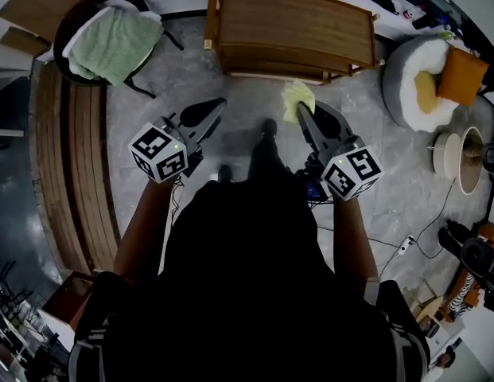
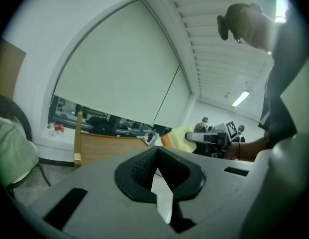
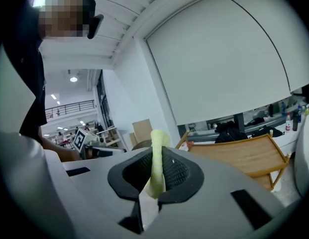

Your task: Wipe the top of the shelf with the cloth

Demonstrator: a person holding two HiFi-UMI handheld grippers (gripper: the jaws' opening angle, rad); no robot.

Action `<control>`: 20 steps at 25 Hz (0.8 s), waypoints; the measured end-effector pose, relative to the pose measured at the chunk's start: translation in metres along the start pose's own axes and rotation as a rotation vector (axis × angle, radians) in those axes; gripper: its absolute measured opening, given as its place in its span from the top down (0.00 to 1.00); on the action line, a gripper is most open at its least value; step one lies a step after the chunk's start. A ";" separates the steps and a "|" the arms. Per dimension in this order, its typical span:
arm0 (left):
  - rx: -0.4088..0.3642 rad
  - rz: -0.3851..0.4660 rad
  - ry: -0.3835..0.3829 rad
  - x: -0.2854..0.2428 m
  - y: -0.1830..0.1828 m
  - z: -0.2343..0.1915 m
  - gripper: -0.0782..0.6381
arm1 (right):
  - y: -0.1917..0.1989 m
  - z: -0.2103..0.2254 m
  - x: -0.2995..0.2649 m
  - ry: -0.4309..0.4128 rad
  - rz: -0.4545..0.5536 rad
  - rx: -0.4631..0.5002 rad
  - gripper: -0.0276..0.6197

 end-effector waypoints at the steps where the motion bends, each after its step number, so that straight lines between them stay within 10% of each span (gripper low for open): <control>1: -0.002 -0.004 -0.021 -0.009 -0.006 -0.005 0.87 | -0.006 0.014 -0.007 -0.016 0.003 0.004 0.89; 20: 0.055 -0.054 -0.260 -0.124 -0.132 -0.105 0.87 | -0.104 0.176 -0.146 -0.203 -0.047 -0.023 0.89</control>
Point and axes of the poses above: the fingertips, and each gripper's own axes: x backward along the fingers, z to its right, y out of its underside, the point moved 9 cm from there along x, backward along the fingers, and after that the axes turned 10 degrees about -z, right-handed, at the moved point
